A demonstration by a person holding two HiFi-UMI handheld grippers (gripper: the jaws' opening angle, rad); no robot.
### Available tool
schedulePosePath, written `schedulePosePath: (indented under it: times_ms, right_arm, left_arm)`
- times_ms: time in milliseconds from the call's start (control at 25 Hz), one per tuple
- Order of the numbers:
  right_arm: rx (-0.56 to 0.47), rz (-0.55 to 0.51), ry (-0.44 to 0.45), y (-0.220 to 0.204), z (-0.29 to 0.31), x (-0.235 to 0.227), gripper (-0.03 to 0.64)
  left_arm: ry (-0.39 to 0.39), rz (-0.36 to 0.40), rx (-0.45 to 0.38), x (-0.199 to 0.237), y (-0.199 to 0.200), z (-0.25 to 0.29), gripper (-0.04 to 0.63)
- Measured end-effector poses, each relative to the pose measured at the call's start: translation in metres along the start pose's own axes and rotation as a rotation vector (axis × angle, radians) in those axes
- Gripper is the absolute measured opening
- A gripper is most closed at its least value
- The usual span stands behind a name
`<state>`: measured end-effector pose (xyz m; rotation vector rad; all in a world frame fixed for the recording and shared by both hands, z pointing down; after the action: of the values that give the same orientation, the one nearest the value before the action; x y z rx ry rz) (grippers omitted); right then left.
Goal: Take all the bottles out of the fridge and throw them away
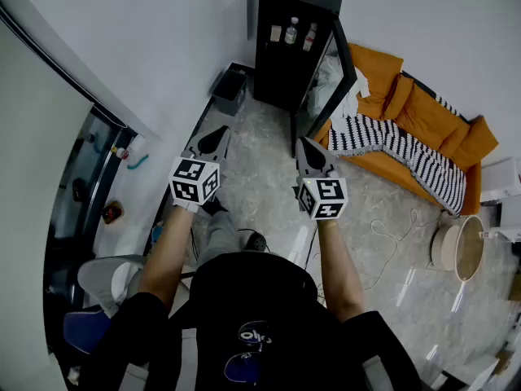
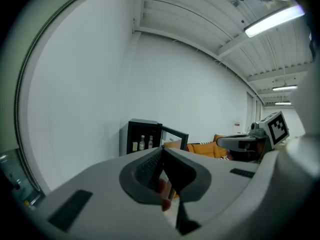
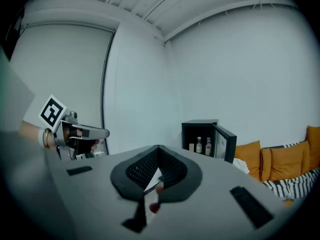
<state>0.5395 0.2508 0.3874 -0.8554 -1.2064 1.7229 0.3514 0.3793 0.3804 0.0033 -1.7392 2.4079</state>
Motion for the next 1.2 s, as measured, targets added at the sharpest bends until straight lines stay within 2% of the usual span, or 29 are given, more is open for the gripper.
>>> schedulePosePath:
  times_ms: [240,480,760,1040,1200]
  right_arm:
    - [0.008,-0.003,0.007,0.004,0.021,0.004,0.0]
    - [0.013,0.011,0.013,0.012,0.062,0.009,0.0]
    - [0.021,0.016,-0.014,0.04,0.138,0.01,0.0]
    - [0.015,0.011,-0.06,0.085,0.223,0.021,0.0]
    - [0.025,0.011,-0.086,0.097,0.257,0.03,0.0]
  left_arm:
    - [-0.006,-0.008,-0.002,0.019,0.003,0.009,0.0]
    - [-0.02,-0.015,0.0,0.056,0.006,0.029,0.0]
    - [-0.049,-0.023,-0.007,0.128,0.029,0.07,0.0]
    - [-0.09,-0.013,-0.015,0.212,0.068,0.109,0.0]
    - [-0.115,-0.019,-0.014,0.249,0.075,0.123,0.0]
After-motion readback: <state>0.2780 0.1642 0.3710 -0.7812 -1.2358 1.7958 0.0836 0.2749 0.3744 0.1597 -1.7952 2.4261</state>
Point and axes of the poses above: the fingertips, and each gripper's own axes: z forward along the fingers, x to its left, y out of its top, the point moved 5 cm from there along -z, backward along the fingers, and after that the axes turned 7 degrees about x, right-handed, at the moved point
